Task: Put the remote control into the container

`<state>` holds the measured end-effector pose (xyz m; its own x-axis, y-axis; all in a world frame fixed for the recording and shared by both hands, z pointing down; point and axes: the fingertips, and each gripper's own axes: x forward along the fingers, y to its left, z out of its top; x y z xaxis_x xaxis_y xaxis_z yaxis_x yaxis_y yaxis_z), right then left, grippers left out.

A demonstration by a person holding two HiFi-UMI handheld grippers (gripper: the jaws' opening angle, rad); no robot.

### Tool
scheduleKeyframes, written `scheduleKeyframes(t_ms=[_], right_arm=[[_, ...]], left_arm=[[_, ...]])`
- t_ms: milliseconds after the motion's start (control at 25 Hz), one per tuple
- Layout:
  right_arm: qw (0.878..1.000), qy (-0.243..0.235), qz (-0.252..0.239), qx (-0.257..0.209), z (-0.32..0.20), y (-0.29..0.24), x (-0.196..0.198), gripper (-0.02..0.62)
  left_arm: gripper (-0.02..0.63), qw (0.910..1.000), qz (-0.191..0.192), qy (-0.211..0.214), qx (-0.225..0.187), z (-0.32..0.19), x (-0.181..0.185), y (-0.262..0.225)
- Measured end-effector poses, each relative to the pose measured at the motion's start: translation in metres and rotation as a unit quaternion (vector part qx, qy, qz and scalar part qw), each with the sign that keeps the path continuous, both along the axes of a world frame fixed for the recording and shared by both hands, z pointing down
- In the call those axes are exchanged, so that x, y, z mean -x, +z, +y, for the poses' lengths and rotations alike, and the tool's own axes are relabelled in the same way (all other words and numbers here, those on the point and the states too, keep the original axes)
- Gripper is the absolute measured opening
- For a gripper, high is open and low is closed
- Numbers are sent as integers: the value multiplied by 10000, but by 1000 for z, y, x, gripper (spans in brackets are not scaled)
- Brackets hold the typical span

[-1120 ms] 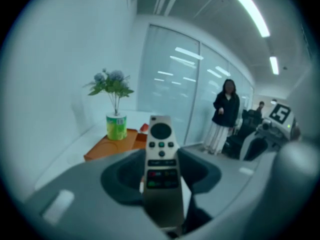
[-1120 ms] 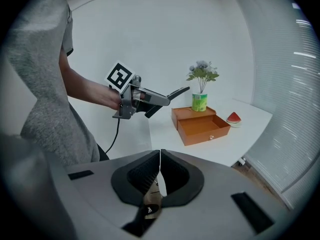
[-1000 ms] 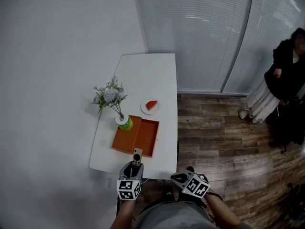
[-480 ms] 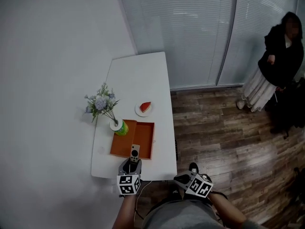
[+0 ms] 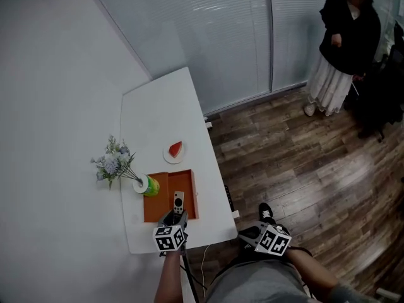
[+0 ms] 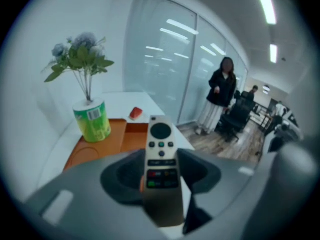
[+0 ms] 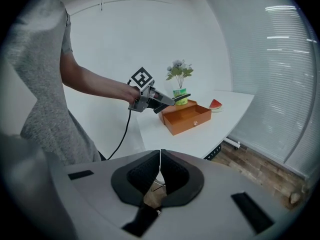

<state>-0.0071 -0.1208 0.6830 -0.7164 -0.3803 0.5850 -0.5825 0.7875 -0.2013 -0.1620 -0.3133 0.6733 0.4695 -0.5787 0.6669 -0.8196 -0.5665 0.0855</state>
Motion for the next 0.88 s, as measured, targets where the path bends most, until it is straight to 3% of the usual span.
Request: scheduleKeyframes(t_ms=[400,880], right_arm=[[9994,-273,-128,-186,-98,5,19,17],[9976,-371,-583,50,-146,21,47,17]], left_arm=[[199,9971,-587,380,302,-28,-23,18],[199,9898,-1106,272,851,-44,-11,47]])
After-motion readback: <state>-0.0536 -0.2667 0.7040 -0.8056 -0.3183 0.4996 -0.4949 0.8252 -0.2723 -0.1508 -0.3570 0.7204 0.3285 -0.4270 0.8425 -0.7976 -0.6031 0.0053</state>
